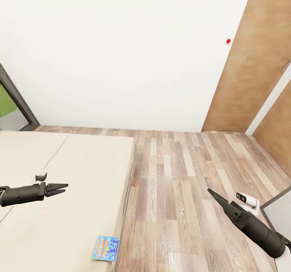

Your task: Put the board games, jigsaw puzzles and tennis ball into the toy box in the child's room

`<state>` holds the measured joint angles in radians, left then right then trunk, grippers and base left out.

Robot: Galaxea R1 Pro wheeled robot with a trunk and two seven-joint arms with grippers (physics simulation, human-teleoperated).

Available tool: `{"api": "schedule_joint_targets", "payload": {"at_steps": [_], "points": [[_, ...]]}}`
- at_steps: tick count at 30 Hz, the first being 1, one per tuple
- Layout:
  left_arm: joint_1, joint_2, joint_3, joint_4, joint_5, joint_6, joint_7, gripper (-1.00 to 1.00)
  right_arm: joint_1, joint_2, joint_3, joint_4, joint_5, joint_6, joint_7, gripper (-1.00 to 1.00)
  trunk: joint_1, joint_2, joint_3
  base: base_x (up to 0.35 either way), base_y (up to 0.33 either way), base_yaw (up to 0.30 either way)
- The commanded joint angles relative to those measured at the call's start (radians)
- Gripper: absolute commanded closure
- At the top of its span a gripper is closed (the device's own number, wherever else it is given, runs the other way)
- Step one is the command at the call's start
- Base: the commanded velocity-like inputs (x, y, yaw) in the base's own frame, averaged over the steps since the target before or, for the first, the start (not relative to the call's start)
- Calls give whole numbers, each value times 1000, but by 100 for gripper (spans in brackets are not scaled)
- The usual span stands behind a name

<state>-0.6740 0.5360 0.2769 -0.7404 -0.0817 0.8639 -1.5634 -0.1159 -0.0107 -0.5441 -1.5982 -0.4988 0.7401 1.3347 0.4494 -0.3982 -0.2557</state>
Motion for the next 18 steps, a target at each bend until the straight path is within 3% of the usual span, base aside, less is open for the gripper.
{"api": "schedule_joint_targets", "payload": {"at_steps": [1,18], "points": [[-1,0,2,-1,-9,10,-7,-100,-1,0,0,0,-3,8,1,-100,1,-2,0,0,0,67],[-1,-1,2,-1,-9,10,-7,-100,-1,0,0,0,-3,8,1,-100,1,-2,28,0,0,68]]}}
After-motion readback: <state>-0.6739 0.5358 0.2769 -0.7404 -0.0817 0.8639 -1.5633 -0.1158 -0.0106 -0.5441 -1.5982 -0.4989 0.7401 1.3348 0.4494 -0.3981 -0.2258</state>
